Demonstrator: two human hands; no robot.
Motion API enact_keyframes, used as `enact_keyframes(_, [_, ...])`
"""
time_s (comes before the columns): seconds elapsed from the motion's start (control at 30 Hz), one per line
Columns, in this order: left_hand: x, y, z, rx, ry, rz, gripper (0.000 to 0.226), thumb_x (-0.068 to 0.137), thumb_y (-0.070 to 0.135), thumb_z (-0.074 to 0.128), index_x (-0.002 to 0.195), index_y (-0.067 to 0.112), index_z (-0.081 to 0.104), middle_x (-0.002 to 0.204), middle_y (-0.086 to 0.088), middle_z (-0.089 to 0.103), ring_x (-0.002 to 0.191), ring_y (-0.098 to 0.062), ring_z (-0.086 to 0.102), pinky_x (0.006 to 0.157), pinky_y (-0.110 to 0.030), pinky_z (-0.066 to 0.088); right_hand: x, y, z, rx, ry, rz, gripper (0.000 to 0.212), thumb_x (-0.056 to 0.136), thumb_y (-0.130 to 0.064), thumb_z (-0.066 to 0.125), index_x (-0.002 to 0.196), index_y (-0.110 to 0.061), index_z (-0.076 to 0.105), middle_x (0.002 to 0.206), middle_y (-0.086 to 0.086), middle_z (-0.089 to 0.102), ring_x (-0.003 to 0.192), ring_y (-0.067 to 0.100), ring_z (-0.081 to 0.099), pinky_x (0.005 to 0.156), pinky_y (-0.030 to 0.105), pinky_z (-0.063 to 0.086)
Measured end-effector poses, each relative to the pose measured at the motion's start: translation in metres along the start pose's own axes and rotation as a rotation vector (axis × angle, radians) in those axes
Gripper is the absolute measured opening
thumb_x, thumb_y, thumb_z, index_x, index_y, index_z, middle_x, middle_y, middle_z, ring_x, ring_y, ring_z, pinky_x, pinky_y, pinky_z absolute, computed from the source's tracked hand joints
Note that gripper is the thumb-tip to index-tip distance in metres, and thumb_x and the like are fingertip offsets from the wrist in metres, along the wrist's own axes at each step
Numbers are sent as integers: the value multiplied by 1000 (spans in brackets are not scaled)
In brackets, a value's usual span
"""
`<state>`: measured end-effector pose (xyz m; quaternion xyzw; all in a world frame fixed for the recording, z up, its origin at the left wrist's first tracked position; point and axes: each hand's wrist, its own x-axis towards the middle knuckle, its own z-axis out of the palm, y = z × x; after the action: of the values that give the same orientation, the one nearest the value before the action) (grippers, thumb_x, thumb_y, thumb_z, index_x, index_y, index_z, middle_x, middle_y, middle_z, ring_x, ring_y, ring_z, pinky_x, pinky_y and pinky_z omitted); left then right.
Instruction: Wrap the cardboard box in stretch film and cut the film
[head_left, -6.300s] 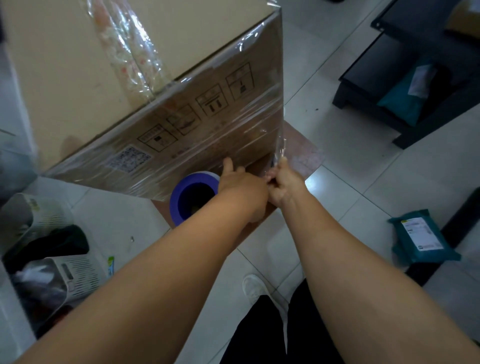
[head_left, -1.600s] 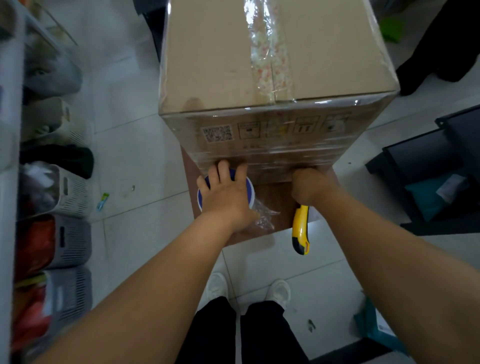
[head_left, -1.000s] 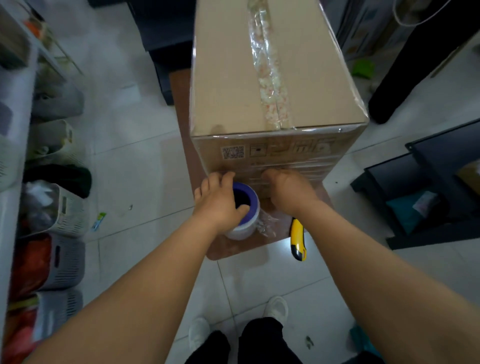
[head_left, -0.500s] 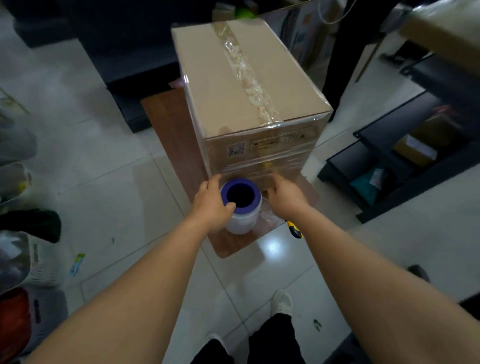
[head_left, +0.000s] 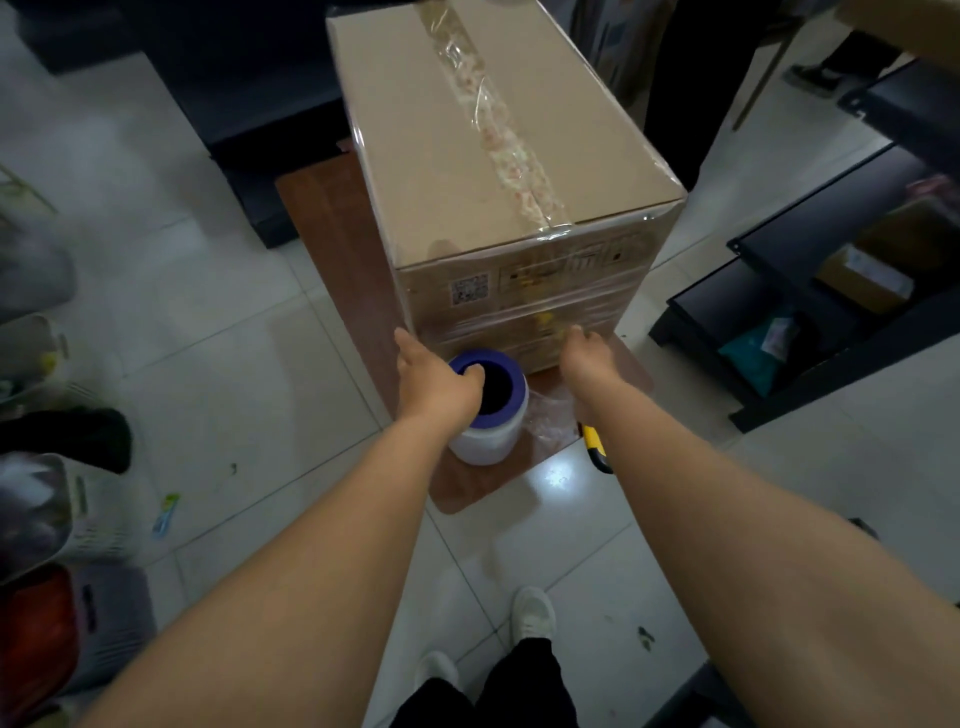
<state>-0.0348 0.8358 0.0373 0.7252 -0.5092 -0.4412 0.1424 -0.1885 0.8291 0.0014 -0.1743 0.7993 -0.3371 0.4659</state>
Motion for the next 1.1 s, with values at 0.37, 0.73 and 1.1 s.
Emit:
enact_keyframes(0.37, [38, 17, 29, -280, 117, -160, 96, 87, 2, 54, 148, 26, -15, 155, -2, 19, 88, -17, 49, 78, -25, 42, 66, -16, 39, 726, -119, 221, 25, 98, -12, 42, 120, -10, 54, 107, 13, 65, 89, 29, 63, 71, 46, 56])
enact_keyframes(0.73, [34, 19, 9, -352, 93, -191, 77, 87, 1, 46, 149, 28, 8, 144, -7, 41, 73, -15, 56, 59, -32, 50, 49, -18, 21, 592, -318, 297, 53, 83, 13, 14, 112, -6, 54, 131, 18, 53, 113, 33, 54, 80, 43, 53])
enact_keyframes(1.1, [-5, 14, -50, -409, 9, 51, 69, 92, 22, 54, 150, 26, 17, 146, -2, 40, 125, -23, 46, 96, -30, 41, -65, -54, -10, 694, -233, 36, 22, 94, -22, 43, 76, -20, 55, 55, -5, 59, 59, 11, 49, 61, 27, 41])
